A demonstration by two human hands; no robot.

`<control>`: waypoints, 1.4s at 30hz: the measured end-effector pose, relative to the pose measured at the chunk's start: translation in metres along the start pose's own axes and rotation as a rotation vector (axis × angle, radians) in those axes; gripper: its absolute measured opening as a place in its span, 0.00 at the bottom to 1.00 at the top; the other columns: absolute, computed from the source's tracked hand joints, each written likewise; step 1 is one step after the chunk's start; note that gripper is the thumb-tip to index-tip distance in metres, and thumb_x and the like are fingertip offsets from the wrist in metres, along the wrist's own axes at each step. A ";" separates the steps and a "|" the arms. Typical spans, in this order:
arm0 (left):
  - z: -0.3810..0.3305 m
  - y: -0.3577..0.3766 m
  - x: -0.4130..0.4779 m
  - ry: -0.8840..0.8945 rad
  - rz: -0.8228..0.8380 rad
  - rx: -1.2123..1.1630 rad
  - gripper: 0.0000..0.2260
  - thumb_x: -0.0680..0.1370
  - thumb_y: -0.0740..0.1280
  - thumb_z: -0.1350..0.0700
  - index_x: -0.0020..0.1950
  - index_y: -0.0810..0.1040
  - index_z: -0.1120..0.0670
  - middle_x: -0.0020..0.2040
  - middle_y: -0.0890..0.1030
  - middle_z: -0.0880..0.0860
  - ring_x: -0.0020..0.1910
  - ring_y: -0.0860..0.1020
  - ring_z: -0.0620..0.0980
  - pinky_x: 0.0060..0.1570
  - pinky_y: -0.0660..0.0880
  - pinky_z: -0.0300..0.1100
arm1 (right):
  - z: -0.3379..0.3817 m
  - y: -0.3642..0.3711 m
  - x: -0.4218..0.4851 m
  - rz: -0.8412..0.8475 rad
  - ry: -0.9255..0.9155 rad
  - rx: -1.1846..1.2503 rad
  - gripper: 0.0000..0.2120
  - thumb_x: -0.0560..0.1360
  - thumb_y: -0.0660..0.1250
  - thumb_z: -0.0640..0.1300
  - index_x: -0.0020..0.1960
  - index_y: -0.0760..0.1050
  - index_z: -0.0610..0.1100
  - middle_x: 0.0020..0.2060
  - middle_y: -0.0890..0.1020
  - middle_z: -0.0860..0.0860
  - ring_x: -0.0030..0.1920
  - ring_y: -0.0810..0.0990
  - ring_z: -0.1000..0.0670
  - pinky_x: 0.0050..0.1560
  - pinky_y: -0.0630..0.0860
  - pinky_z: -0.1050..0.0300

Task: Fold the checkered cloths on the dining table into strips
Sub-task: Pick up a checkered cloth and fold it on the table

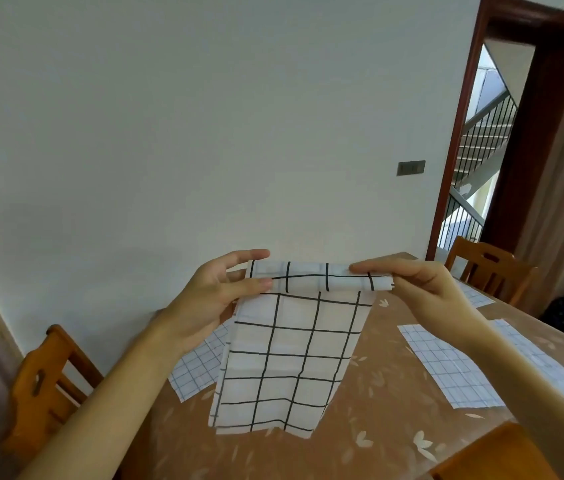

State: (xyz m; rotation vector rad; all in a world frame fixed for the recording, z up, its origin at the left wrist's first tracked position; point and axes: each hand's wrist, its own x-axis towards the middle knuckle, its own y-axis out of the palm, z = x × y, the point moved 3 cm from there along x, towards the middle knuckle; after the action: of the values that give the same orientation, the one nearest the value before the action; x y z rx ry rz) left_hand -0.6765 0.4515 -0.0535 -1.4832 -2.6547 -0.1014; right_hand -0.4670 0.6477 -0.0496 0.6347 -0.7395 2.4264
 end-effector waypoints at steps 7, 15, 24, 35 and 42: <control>-0.002 -0.003 0.004 0.120 -0.040 0.044 0.23 0.72 0.74 0.62 0.66 0.80 0.50 0.51 0.85 0.59 0.54 0.83 0.55 0.63 0.76 0.49 | 0.009 0.011 0.000 0.127 0.190 0.158 0.20 0.83 0.57 0.50 0.73 0.70 0.46 0.71 0.74 0.48 0.71 0.72 0.45 0.71 0.68 0.44; -0.010 -0.003 0.001 0.191 -0.051 0.127 0.20 0.73 0.74 0.64 0.64 0.80 0.52 0.52 0.87 0.52 0.52 0.83 0.50 0.50 0.80 0.42 | -0.003 0.006 0.001 0.060 0.194 0.129 0.11 0.75 0.70 0.44 0.55 0.83 0.40 0.48 0.87 0.48 0.52 0.86 0.50 0.54 0.79 0.60; -0.002 0.005 0.004 0.149 -0.065 0.167 0.10 0.79 0.69 0.61 0.59 0.84 0.54 0.52 0.87 0.57 0.52 0.86 0.54 0.51 0.83 0.50 | 0.001 0.009 0.002 -0.040 0.108 0.149 0.13 0.77 0.63 0.47 0.56 0.76 0.40 0.44 0.87 0.40 0.46 0.87 0.42 0.47 0.84 0.49; -0.003 0.006 0.004 0.203 -0.117 0.243 0.08 0.81 0.67 0.56 0.58 0.83 0.53 0.47 0.87 0.53 0.46 0.86 0.49 0.44 0.81 0.42 | 0.006 0.008 -0.004 0.064 0.018 0.065 0.10 0.80 0.61 0.30 0.51 0.77 0.43 0.38 0.86 0.54 0.40 0.86 0.57 0.40 0.80 0.65; 0.013 0.000 0.010 -0.099 0.001 0.032 0.36 0.75 0.58 0.28 0.74 0.72 0.52 0.69 0.79 0.56 0.68 0.78 0.53 0.68 0.73 0.56 | 0.000 0.001 -0.005 -0.074 -0.056 -0.025 0.21 0.78 0.64 0.29 0.57 0.83 0.53 0.51 0.87 0.55 0.55 0.85 0.53 0.55 0.81 0.58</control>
State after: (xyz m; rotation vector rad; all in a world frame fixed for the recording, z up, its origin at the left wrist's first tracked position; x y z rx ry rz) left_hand -0.6821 0.4616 -0.0647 -1.5174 -2.7186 0.0152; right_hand -0.4636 0.6455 -0.0531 0.7098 -0.7540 2.3374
